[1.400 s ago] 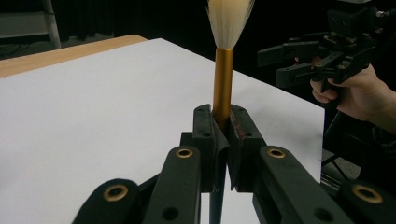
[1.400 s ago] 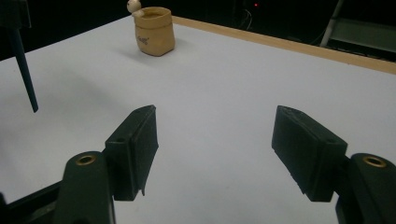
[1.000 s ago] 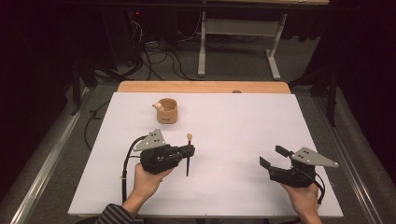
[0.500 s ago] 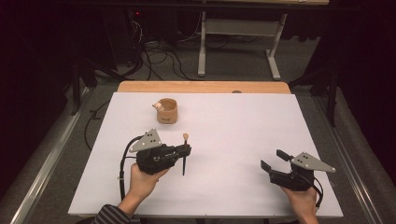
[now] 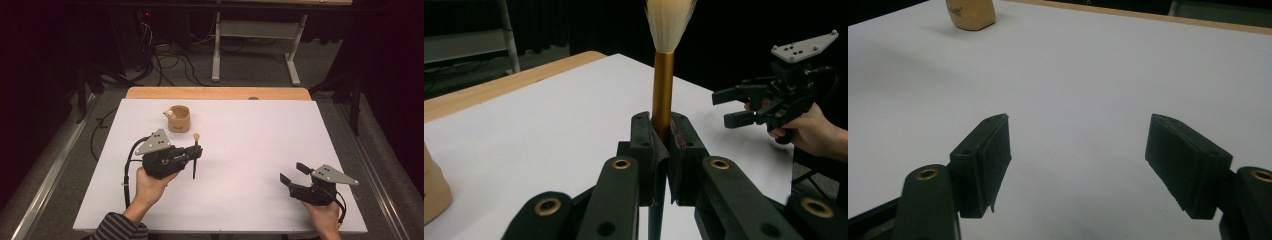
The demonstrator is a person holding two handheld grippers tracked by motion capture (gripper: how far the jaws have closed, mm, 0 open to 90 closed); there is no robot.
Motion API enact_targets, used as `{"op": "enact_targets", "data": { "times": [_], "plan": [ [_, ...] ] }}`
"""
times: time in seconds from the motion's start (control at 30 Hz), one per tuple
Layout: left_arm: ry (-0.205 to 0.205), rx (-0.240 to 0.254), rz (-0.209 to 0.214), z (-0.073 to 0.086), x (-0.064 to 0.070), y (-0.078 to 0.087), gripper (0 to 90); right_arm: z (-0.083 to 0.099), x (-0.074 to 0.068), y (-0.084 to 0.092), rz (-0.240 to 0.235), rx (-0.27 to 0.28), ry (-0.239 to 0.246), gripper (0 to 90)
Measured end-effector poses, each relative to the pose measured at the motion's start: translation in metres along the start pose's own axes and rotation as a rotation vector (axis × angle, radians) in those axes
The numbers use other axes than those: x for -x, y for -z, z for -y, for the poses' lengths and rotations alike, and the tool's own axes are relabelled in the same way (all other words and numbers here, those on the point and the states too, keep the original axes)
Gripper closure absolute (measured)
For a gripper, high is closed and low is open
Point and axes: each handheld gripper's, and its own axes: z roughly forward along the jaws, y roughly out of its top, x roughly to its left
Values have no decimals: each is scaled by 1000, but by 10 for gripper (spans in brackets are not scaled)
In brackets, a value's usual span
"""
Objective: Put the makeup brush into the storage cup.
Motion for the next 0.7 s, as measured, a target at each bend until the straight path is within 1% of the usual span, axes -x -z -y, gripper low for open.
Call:
{"op": "enact_targets", "data": {
  "times": [0.13,0.3,0.43,0.53,0.7],
  "plan": [
    [2,14,-5,-3,-1,1,835,1,-1,-1,-8,-3,15,277],
    [4,24,-14,-7,-5,2,835,1,-2,-1,-10,-2,15,279],
    [4,27,-29,-11,-10,2,835,1,-3,-1,-10,-4,13,279],
    [5,30,-42,-14,-14,2,835,2,-3,-1,-12,-3,20,279],
    [16,31,-56,-18,-20,2,835,1,-4,-2,-12,-10,18,280]
  ]
}}
